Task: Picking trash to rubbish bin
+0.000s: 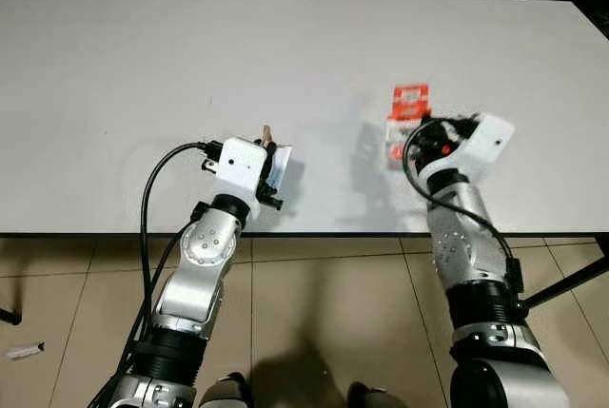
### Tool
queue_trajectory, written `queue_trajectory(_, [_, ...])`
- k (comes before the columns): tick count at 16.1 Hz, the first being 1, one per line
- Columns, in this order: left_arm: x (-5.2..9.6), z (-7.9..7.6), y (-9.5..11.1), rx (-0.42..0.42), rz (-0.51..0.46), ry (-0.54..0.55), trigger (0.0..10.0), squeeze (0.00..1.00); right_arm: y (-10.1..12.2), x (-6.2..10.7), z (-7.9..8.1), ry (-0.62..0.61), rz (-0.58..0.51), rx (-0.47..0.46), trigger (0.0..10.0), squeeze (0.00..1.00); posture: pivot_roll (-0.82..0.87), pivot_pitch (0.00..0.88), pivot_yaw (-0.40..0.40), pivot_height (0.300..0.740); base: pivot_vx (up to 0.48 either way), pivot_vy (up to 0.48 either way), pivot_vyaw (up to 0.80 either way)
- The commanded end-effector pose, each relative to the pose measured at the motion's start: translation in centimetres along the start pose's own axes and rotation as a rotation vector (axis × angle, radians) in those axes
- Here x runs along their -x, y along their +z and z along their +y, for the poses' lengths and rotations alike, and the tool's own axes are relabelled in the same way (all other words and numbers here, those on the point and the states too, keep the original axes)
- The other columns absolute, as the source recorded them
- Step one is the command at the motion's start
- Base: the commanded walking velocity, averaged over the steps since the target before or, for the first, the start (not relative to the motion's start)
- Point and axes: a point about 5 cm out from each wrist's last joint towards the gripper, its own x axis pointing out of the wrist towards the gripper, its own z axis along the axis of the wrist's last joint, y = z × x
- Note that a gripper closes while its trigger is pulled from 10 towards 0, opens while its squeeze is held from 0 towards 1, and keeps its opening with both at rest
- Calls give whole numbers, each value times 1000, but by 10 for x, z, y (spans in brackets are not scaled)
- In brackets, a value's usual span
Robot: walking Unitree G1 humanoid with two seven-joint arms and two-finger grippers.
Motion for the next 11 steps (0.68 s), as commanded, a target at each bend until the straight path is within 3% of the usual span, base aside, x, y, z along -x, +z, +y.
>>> queue_trajectory(1, [-2,2,2,26,-16,21,10000,0,7,1,1,8,-29,-63,10000,0,8,129,-9,740,0,0,0])
queue_trajectory(4, [-2,7,3,35,-36,68,10000,0,9,6,0,18,-45,-70,10000,0,4,123,-11,740,0,0,0])
queue_trajectory(11, [-1,18,0,38,-58,156,10000,0,-10,31,-14,-13,10,-62,10000,0,-13,98,-14,740,0,0,0])
